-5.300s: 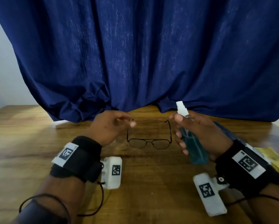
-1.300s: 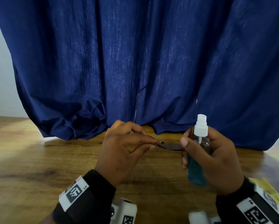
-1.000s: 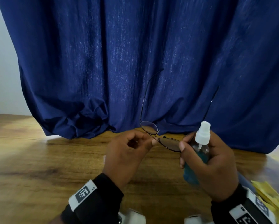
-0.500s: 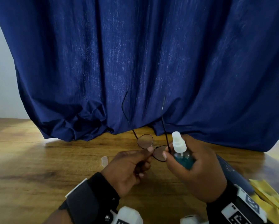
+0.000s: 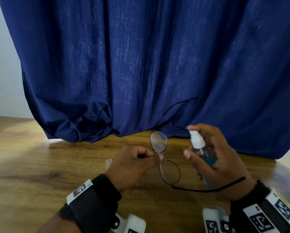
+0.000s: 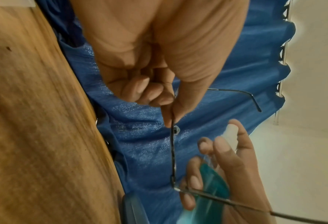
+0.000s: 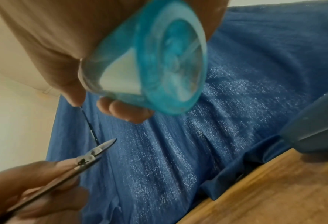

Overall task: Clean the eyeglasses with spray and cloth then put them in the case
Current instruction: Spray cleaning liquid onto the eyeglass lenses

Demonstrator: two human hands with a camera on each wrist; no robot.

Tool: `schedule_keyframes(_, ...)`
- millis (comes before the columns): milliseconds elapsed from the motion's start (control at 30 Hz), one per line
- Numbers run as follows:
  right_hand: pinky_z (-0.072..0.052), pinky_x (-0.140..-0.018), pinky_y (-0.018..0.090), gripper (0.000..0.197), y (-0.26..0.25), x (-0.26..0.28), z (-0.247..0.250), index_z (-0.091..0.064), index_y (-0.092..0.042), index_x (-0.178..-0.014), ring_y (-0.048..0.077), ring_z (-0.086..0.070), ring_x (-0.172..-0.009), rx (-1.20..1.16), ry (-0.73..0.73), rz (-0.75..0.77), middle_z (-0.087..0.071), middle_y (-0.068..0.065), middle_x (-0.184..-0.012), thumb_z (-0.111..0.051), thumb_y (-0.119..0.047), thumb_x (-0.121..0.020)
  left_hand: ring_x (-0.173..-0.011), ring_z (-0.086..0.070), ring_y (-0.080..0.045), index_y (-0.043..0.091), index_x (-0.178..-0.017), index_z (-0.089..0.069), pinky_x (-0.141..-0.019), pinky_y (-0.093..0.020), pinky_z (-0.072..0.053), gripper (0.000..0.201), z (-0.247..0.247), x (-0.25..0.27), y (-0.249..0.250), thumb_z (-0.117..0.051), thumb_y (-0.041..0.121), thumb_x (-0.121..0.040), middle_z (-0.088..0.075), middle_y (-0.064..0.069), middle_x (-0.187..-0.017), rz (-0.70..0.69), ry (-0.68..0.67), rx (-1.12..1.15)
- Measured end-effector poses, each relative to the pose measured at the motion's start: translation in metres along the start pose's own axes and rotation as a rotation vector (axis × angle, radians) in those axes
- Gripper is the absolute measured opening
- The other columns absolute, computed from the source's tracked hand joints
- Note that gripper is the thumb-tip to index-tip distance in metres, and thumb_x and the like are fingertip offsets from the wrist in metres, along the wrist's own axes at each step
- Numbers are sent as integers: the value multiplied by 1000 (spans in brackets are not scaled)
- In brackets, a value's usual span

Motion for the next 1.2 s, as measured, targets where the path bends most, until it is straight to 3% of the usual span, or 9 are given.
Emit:
schedule_keyframes(100, -51, -45, 33, 45, -4, 1, -4, -48, -38, -129, 17, -59, -50, 71, -30, 5, -62, 0, -74, -67, -33, -89, -42, -48, 7, 18, -66, -72, -48, -5, -36, 23, -5, 2, 3, -73, 18, -89, -59, 18, -45, -9, -59, -20)
schedule_keyframes(233, -48, -45, 44, 44, -7, 2, -6, -44, -45, -127, 21, -56, -48, 106, -35, -15, -59, 5, -67, -63, -33, -90, -42, -43, 4, 28, -54, -69, -47, -11, -34, 36, -7, 4, 5, -73, 20, -89, -58, 17, -45, -24, -76, -40)
schedule_keyframes(333, -48, -45, 44, 41, -3, 2, -7, -44, -46, -125, 21, -55, -48, 110, -56, -40, -59, 5, -66, -62, -34, -90, -44, -42, 2, 26, -54, -67, -49, -15, -34, 36, -7, 3, 4, -74, 21, -89, -55, 15, -48, -42, -77, -21)
schedule_keyframes(467, -38, -45, 14, 36, 0, 1, -9, -48, -43, -118, 10, -52, -50, 175, -83, -18, -57, -3, -67, -65, -27, -90, -48, -40, -3, 25, -58, -70, -49, -18, -34, 30, -6, 2, -2, -76, 23, -87, -55, 9, -54, -62, -76, -18)
schedule_keyframes(667, -48, -44, 46, 43, -6, 2, -8, -43, -47, -125, 24, -55, -48, 21, 35, -54, -59, 8, -65, -62, -36, -88, -46, -44, 1, 28, -56, -71, -50, -14, -37, 33, -2, 0, -2, -74, 23, -88, -61, 15, -51, -24, -78, -47)
schedule_keyframes(800, -50, -49, 50, 46, -6, 3, -8, -46, -46, -127, 28, -56, -51, -55, -99, -123, -60, 10, -67, -66, -33, -87, -53, -44, -9, 4, -71, -73, -52, -19, -38, 29, 6, -4, -6, -75, 28, -87, -59, -1, -61, -13, -22, -35)
schedule_keyframes(933, -51, -48, 52, 45, -5, 5, -10, -47, -46, -127, 33, -58, -50, -61, -246, -198, -61, 4, -68, -67, -30, -90, -53, -42, -8, 11, -69, -71, -50, -17, -38, 25, 14, -8, -9, -75, 26, -88, -52, 6, -56, -11, 49, -25)
schedule_keyframes(1067, -50, -43, 54, 44, -5, 4, -9, -47, -45, -126, 35, -56, -48, -83, -269, -225, -61, 1, -66, -66, -28, -91, -52, -43, -7, 16, -65, -70, -52, -16, -40, 25, 18, -10, -9, -74, 25, -88, -51, 8, -54, -80, 77, -34)
schedule_keyframes(1200, -49, -42, 43, 38, -2, 5, -10, -51, -41, -119, 23, -55, -44, -35, -322, -244, -65, 2, -70, -70, -24, -90, -51, -44, -4, 19, -62, -68, -53, -13, -40, 28, 16, -10, -9, -74, 24, -88, -52, 10, -54, -96, 82, -25)
Point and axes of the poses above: each hand's wrist, its own x-axis away from the middle knuckle, its own z-axis out of the back of the hand, y = z × x, the point moved 1 cm from there along -x, towards the middle knuckle
